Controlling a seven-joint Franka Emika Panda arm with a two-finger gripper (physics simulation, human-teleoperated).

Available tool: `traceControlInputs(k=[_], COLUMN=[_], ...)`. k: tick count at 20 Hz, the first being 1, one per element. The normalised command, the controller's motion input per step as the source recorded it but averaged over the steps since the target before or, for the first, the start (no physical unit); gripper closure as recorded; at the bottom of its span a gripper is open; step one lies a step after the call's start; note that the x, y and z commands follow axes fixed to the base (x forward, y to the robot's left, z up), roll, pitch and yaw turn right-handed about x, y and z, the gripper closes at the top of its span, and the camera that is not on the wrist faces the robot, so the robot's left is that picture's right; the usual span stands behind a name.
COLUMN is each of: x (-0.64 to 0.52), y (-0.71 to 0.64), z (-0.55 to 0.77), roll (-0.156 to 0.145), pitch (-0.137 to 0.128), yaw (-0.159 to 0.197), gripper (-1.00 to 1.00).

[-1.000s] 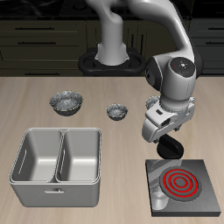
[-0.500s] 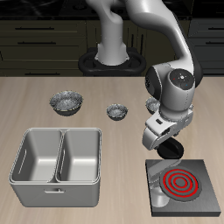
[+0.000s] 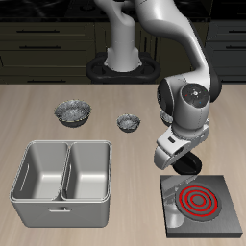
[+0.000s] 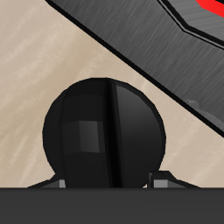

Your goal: Turn off the stove and place the largest bowl in the left side of the drainer and the medium bowl in the right side

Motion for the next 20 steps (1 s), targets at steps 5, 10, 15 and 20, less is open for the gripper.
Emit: traceControlInputs(k=[5,10,15,20], x=[-0.08,-0.01,-0.03,0.12], y=[0.03,-0.02,-0.02,-0.01], z=[0.08,0.11,0.05,0.06], roll=[0.022,0.012,0.005,-0.003], pitch=[0.008,0.006,0.005,0.008], yaw=[-0.036,-0.059,-0.052,-0.114], gripper=[1.00,1.00,1.00,1.00])
